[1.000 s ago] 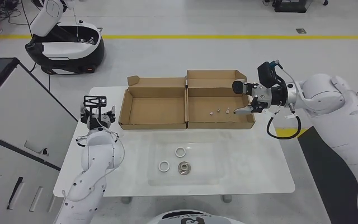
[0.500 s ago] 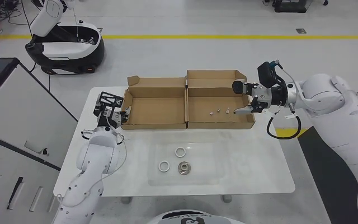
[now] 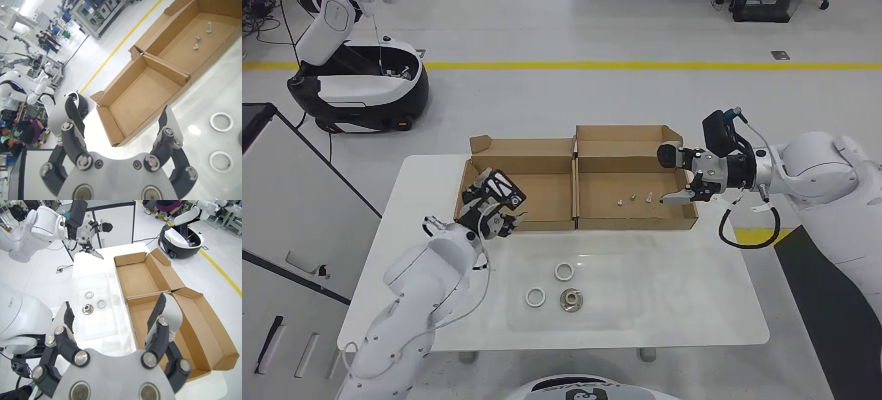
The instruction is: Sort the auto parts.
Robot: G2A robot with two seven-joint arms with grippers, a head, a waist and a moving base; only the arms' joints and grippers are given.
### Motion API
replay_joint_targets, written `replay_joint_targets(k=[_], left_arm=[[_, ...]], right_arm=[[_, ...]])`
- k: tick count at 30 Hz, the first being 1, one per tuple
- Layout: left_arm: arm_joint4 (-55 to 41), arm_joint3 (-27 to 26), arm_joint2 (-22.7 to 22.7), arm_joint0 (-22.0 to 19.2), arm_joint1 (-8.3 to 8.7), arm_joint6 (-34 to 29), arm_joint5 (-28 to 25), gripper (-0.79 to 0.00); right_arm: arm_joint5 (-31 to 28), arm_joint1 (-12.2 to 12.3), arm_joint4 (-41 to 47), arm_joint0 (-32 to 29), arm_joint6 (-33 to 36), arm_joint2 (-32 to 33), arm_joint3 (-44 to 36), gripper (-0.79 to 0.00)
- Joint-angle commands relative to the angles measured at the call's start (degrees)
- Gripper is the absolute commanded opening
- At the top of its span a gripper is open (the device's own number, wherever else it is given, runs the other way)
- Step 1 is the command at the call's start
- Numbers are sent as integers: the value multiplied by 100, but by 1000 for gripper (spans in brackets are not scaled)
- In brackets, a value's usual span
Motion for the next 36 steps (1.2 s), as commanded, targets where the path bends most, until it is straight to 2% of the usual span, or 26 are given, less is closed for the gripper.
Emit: replay_joint_targets(k=[1, 3, 20, 23, 27, 30, 33, 36], left_arm=[[-105, -17, 154, -108, -11, -206, -182, 0], [-1, -42, 285, -234, -17, -348, -287, 0], [-1, -42, 285, -234, -17, -348, -287, 0], [13, -18, 431, -366, -11, -369, -665, 0], [-293, 66, 838, -723, -39, -1104, -1362, 0], [-711, 245, 1192, -1099, -94, -1807, -1635, 0], [-1299, 462, 1497, -1457, -171, -2320, -1575, 0], [-1274, 661, 1796, -1777, -223, -2819, -1212, 0]], right_arm=[[0, 0, 0, 0, 0, 0, 0, 0], [0, 0, 0, 0, 0, 0, 0, 0], [0, 0, 0, 0, 0, 0, 0, 0], [0, 0, 0, 0, 0, 0, 0, 0], [0, 0, 0, 0, 0, 0, 0, 0], [0, 0, 0, 0, 0, 0, 0, 0], [0, 0, 0, 0, 0, 0, 0, 0], [0, 0, 0, 0, 0, 0, 0, 0]])
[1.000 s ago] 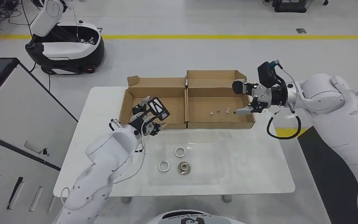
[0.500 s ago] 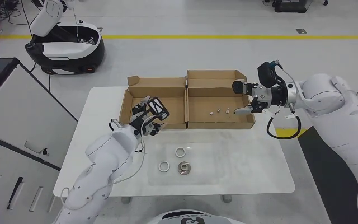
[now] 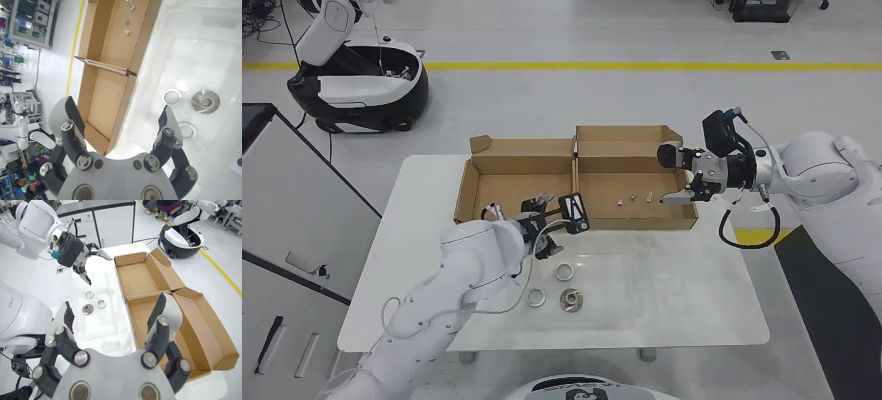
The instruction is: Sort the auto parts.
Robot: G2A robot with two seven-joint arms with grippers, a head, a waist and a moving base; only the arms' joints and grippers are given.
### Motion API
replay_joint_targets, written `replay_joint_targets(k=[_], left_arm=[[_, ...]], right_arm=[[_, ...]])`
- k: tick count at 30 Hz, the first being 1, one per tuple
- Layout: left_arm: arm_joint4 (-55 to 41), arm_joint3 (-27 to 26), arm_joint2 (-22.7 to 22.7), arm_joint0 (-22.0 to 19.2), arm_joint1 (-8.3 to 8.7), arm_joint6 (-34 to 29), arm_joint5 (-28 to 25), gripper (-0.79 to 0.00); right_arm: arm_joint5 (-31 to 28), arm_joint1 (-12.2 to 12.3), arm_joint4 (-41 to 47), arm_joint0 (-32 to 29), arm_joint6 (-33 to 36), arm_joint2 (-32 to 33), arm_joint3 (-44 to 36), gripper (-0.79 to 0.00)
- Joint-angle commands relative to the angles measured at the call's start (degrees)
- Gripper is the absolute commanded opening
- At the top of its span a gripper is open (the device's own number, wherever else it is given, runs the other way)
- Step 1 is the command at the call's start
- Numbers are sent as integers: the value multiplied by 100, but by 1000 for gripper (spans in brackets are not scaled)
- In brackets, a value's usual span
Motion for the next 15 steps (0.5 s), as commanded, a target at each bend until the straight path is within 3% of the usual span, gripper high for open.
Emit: replay_joint_targets(k=[1, 8, 15], left_arm=[[40, 213, 239, -144, -24, -368, 345, 0], [-369, 459, 1109, -781, -3, -983, 958, 0], [-871, 513, 1899, -1386, 327, -869, 844, 0]], right_arm=[[0, 0, 0, 0, 0, 0, 0, 0], [0, 0, 0, 0, 0, 0, 0, 0], [0, 0, 0, 0, 0, 0, 0, 0]])
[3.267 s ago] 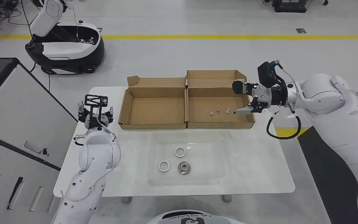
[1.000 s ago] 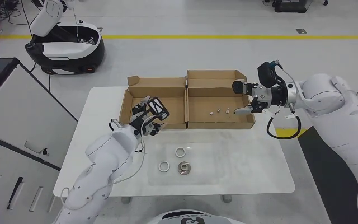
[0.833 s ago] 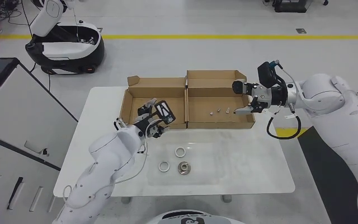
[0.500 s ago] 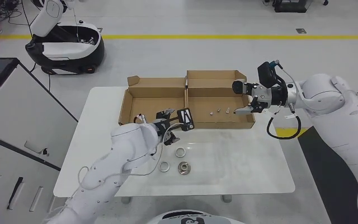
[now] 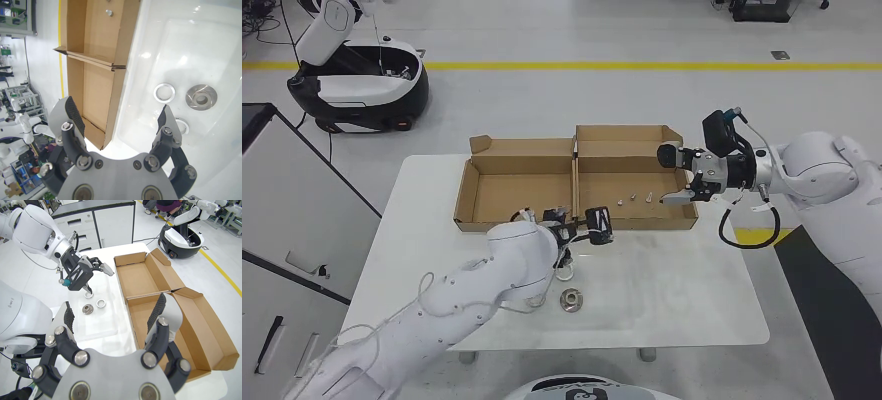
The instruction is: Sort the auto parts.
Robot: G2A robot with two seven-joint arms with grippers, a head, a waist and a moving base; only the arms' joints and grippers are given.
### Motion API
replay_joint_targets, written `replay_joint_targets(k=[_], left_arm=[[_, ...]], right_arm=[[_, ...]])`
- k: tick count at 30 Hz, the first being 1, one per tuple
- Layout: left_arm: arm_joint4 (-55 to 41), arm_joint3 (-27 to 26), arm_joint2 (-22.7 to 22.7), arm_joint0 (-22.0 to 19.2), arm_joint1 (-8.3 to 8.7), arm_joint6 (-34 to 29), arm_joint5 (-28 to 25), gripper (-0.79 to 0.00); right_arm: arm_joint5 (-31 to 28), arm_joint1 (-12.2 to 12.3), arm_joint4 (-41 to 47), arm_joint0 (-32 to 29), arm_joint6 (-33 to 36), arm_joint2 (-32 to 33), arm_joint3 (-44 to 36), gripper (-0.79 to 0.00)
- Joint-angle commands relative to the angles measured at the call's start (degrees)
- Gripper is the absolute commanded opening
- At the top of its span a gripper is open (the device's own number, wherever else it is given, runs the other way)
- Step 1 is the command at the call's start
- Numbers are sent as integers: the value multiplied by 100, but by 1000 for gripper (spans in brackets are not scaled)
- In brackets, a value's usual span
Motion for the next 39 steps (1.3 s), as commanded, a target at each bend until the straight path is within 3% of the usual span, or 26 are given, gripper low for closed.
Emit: replay_joint_targets(k=[1, 14, 19, 25, 29, 33, 39], left_arm=[[-252, 7, 145, -157, 106, -26, 27, 0], [-2681, 73, 1243, -1598, 771, -194, 195, 0], [-2804, 143, 1690, -1921, 838, -160, 162, 0], [-2867, 374, 2006, -2018, 787, -40, 42, 0], [-2865, 534, 2059, -2020, 720, 28, 9, -132], [-2751, 641, 2107, -2013, 647, 114, -4, -413], [-2501, 861, 2192, -1962, 554, 290, -84, -437]], right_arm=[[0, 0, 0, 0, 0, 0, 0, 0], [0, 0, 0, 0, 0, 0, 0, 0], [0, 0, 0, 0, 0, 0, 0, 0], [0, 0, 0, 0, 0, 0, 0, 0], [0, 0, 0, 0, 0, 0, 0, 0], [0, 0, 0, 0, 0, 0, 0, 0], [0, 0, 0, 0, 0, 0, 0, 0]])
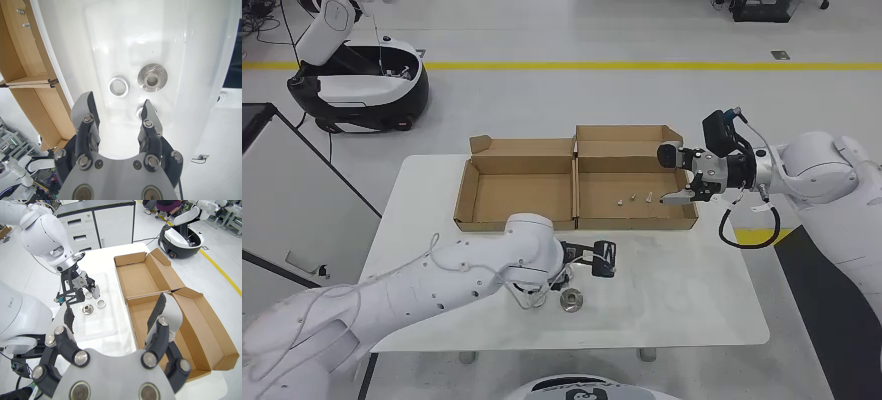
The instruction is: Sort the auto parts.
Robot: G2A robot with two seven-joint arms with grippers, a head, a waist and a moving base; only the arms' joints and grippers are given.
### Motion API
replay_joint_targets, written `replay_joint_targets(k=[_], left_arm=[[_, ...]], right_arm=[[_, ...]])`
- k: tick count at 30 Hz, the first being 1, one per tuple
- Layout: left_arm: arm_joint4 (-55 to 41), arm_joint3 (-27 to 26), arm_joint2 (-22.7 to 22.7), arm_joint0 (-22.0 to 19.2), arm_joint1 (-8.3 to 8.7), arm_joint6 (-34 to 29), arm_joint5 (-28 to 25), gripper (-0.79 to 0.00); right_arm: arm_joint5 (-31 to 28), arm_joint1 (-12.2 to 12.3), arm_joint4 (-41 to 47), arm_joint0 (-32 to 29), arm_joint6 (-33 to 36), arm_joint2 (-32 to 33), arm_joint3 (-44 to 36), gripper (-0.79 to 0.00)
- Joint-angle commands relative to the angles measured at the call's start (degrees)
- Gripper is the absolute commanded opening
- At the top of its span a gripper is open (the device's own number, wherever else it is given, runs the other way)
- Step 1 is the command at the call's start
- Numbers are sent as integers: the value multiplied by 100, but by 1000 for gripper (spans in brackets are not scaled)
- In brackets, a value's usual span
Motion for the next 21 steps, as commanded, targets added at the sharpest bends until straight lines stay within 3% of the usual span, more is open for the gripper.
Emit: replay_joint_targets(k=[1, 9, 12, 15, 21], left_arm=[[91, 72, 16, 16, -24, 70, -19, -440], [630, 376, 98, 139, -137, 496, -51, -459], [772, 494, 122, 173, -189, 612, -56, -505], [917, 613, 167, 194, -246, 606, -72, -551], [1017, 812, 178, 228, -336, 566, -102, -551]], right_arm=[[0, 0, 0, 0, 0, 0, 0, 0], [0, 0, 0, 0, 0, 0, 0, 0], [0, 0, 0, 0, 0, 0, 0, 0], [0, 0, 0, 0, 0, 0, 0, 0], [0, 0, 0, 0, 0, 0, 0, 0]])
